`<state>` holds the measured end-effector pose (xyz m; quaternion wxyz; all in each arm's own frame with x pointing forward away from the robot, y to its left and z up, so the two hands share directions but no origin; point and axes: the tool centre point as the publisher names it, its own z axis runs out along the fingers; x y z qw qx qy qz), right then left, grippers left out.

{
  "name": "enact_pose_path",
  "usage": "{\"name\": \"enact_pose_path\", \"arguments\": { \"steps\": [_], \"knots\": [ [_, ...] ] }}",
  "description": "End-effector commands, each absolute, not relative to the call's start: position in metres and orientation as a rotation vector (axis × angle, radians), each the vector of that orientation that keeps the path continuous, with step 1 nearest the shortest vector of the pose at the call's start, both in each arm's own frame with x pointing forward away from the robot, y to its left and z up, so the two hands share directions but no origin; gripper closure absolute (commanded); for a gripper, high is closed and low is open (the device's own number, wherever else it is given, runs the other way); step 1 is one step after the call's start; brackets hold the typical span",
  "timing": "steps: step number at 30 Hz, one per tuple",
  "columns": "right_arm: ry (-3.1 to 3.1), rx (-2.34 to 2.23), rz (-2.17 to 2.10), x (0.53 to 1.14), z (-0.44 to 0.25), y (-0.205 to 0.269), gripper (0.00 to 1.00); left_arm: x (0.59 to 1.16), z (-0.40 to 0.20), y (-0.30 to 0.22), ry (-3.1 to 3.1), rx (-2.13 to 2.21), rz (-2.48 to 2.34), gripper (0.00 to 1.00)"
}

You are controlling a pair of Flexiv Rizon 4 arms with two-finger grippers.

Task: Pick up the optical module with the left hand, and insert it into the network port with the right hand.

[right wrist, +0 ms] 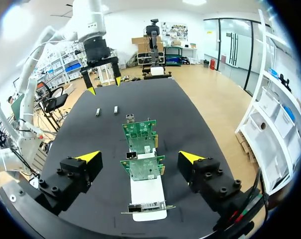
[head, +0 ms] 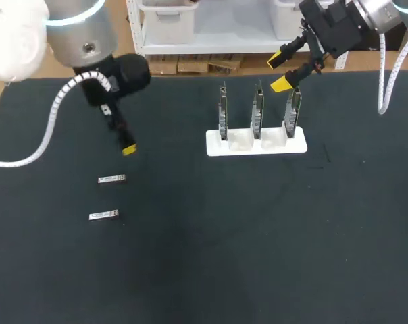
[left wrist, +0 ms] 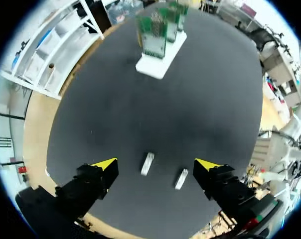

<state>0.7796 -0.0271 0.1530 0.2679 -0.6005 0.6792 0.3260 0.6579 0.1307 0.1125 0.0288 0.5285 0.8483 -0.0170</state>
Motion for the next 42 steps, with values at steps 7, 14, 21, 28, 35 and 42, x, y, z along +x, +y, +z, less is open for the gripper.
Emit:
{"name": "enact_pose_path", "arguments": {
  "steps": [7, 14, 21, 28, 35, 42],
  "knots": [
    [1.833, -1.618, 0.876, 0.778, 0.153, -0.027, 0.0, 0.654, 0.087, 0.164, 2.596, 1.932, -0.066, 0.0],
    [1.833, -1.618, 0.876, 0.778, 0.153, -0.027, 0.0, 0.652, 0.06, 0.178, 2.534, 2.049, -0.027, 0.0],
    [1.833, -1.618, 0.876, 0.778, 0.153, -0.027, 0.0, 0.649, 0.044, 0.172, 2.457, 2.096, 0.056, 0.0],
    [1.833, -1.618, 0.876, 0.778, 0.153, -0.027, 0.0, 0.642, 0.032, 0.173, 2.448, 2.052, 0.049, 0.0],
    [1.833, -1.618, 0.876, 0.778, 0.153, -0.027, 0.0, 0.637, 0.022, 0.177, 2.469, 2.021, 0.038, 0.0],
    [1.833, -1.618, 0.876, 0.778, 0.153, -0.027, 0.0, 0.642, 0.013, 0.182, 2.463, 2.029, 0.008, 0.0]
  ]
}}
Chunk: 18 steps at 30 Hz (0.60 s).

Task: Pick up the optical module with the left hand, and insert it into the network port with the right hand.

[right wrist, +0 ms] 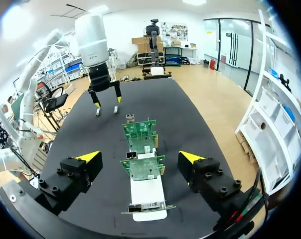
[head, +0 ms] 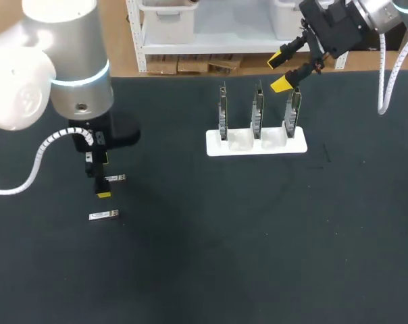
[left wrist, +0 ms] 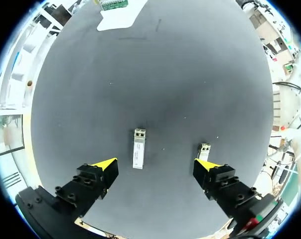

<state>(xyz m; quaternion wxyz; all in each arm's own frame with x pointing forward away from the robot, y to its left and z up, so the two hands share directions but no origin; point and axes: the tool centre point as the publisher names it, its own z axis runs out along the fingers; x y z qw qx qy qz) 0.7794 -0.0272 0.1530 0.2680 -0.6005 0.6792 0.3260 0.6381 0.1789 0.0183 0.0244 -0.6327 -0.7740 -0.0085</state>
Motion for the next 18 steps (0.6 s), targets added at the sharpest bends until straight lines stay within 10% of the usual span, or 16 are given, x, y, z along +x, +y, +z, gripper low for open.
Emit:
{"name": "enact_pose_path", "arguments": {
  "steps": [1, 18],
  "knots": [
    [1.833, -1.618, 0.876, 0.778, 0.153, -0.027, 0.0, 0.643, 0.011, 0.182, -2.379, -1.975, -0.003, 0.0],
    [1.833, -1.618, 0.876, 0.778, 0.153, -0.027, 0.0, 0.654, 0.0, 0.183, -2.365, -2.001, 0.021, 0.0]
  ]
}}
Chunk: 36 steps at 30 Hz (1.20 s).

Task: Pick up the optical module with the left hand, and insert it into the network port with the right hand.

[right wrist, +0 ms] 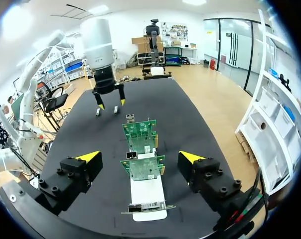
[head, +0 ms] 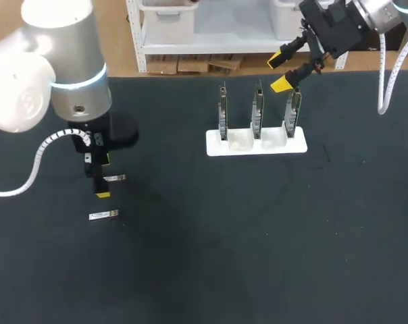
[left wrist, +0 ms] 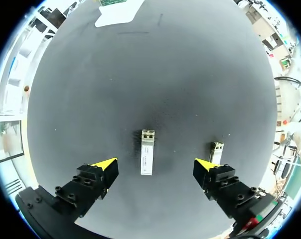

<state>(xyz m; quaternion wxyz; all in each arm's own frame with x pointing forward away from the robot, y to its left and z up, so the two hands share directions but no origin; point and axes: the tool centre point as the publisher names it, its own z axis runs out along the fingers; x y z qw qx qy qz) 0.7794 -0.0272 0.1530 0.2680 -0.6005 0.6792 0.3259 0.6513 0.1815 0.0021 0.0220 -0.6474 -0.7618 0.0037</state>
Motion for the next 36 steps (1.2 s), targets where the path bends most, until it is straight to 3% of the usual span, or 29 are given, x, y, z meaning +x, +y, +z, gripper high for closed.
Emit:
{"name": "enact_pose_path", "arguments": {
  "steps": [1, 36],
  "knots": [
    [1.833, -1.618, 0.876, 0.778, 0.153, -0.027, 0.0, 0.654, 0.0, 0.184, -2.368, -1.999, 0.022, 0.0],
    [1.833, -1.618, 0.876, 0.778, 0.153, -0.027, 0.0, 0.652, -0.013, 0.186, -2.362, -2.018, 0.055, 0.0]
  ]
}}
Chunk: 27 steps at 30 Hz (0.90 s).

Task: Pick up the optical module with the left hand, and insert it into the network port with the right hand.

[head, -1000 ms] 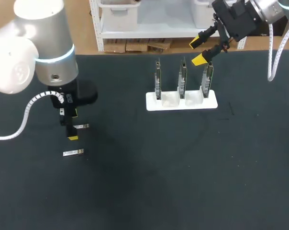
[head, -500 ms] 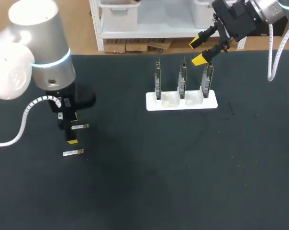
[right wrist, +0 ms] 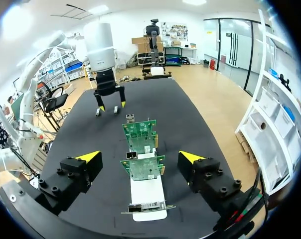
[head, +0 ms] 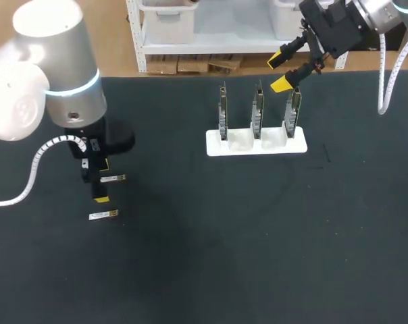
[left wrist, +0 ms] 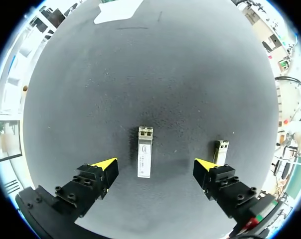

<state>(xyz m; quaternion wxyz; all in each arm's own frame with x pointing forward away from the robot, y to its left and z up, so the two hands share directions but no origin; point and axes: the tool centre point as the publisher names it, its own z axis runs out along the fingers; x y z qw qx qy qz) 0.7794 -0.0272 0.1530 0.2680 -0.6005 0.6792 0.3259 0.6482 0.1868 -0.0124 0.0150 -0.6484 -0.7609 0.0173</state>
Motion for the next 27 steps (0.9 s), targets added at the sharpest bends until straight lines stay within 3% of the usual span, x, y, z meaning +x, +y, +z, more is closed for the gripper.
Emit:
{"name": "enact_pose_path", "arguments": {
  "steps": [1, 13, 16, 17, 18, 22, 23, 27],
  "knots": [
    [1.833, -1.618, 0.876, 0.7781, 0.1531, -0.0272, 0.0, 0.652, -0.0135, 0.1854, -2.362, -2.019, 0.054, 0.0],
    [1.833, -1.618, 0.876, 0.7781, 0.1531, -0.0272, 0.0, 0.6552, -0.0155, 0.1824, -2.371, -2.001, 0.072, 0.0],
    [1.833, -1.618, 0.876, 0.7781, 0.1531, -0.0272, 0.0, 0.6555, -0.0154, 0.1824, -2.374, -1.992, 0.071, 0.27],
    [1.833, -1.618, 0.876, 0.7781, 0.1531, -0.0272, 0.0, 0.6556, -0.0154, 0.1824, -2.375, -1.992, 0.071, 0.54],
    [1.833, -1.618, 0.876, 0.7781, 0.1531, -0.0272, 0.0, 0.6557, -0.0153, 0.1824, -2.38, -1.986, 0.072, 0.59],
    [1.833, -1.618, 0.876, 0.7781, 0.1531, -0.0272, 0.0, 0.6563, -0.0152, 0.1825, -2.394, -1.977, 0.082, 0.63],
    [1.833, -1.618, 0.876, 0.7781, 0.1531, -0.0272, 0.0, 0.6563, -0.0152, 0.1825, -2.393, -1.979, 0.082, 0.7],
    [1.833, -1.618, 0.876, 0.7781, 0.1531, -0.0272, 0.0, 0.6561, -0.015, 0.1827, -2.408, -1.965, 0.087, 0.77]
  ]
}}
